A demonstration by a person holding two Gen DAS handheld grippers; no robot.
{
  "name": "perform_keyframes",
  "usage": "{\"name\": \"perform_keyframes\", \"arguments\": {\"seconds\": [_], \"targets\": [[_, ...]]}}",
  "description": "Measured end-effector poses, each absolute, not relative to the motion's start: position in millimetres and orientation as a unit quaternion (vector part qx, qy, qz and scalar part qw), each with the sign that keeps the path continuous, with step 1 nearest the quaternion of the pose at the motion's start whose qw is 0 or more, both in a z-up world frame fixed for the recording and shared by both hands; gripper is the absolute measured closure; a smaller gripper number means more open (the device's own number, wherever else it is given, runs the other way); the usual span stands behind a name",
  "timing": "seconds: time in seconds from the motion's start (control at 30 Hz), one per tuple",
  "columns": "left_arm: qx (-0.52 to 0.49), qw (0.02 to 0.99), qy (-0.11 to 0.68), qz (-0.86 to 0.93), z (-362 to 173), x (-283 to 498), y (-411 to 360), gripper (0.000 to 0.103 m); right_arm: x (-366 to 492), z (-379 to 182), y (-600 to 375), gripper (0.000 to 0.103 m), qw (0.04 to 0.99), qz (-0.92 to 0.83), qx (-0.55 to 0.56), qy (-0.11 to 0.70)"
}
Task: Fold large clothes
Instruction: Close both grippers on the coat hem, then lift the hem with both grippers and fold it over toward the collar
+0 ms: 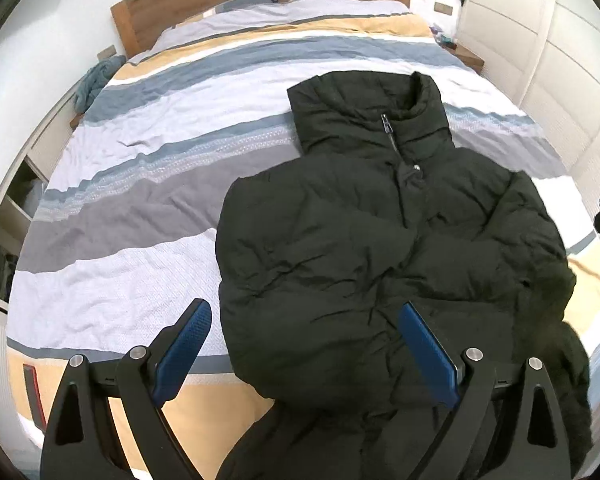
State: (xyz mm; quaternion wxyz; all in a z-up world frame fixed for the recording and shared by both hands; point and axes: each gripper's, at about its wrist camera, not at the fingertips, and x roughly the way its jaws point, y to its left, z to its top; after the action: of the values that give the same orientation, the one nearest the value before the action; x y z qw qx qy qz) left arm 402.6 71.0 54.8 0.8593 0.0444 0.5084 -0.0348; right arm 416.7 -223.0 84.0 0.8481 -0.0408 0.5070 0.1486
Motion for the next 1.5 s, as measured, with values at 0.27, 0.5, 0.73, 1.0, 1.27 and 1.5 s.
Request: {"name": "perform_keyframes", "arguments": {"seconds": [0.27, 0.5, 0.73, 1.0, 1.27, 1.5], "targets": [[-0.008, 0.855, 0.519, -0.010, 41.7, 451.8, 98.7, 0.009, 461.7, 93.1, -258.6, 0.040, 0.861, 0.121, -0.036, 0.493], [-0.049, 0.855, 0.516, -0.025, 26.1, 548.8, 113.2, 0.009, 555.0, 69.7, -268.6, 0.039, 0.866, 0.129, -0.008, 0.483], [-0.078, 0.847, 0.521, -0.068, 0.0, 672.7, 104.4, 0.009, 665.7, 44.7, -261.5, 0.039, 0.869, 0.155, 0.022, 0.470], [-0.182, 0.821, 0.534, -0.088, -58.3, 782.2, 98.6, 0.008, 784.6, -9.7, -256.2, 0.035, 0.854, 0.166, 0.118, 0.479], [-0.231, 0.797, 0.551, -0.084, -96.7, 820.7, 83.8, 0.043, 853.4, -59.8, -235.8, 0.035, 0.828, 0.157, 0.157, 0.515], [-0.216, 0.795, 0.558, -0.099, -86.4, 813.1, 64.6, 0.089, 860.5, -56.0, -210.0, 0.088, 0.821, 0.168, 0.125, 0.531]]}}
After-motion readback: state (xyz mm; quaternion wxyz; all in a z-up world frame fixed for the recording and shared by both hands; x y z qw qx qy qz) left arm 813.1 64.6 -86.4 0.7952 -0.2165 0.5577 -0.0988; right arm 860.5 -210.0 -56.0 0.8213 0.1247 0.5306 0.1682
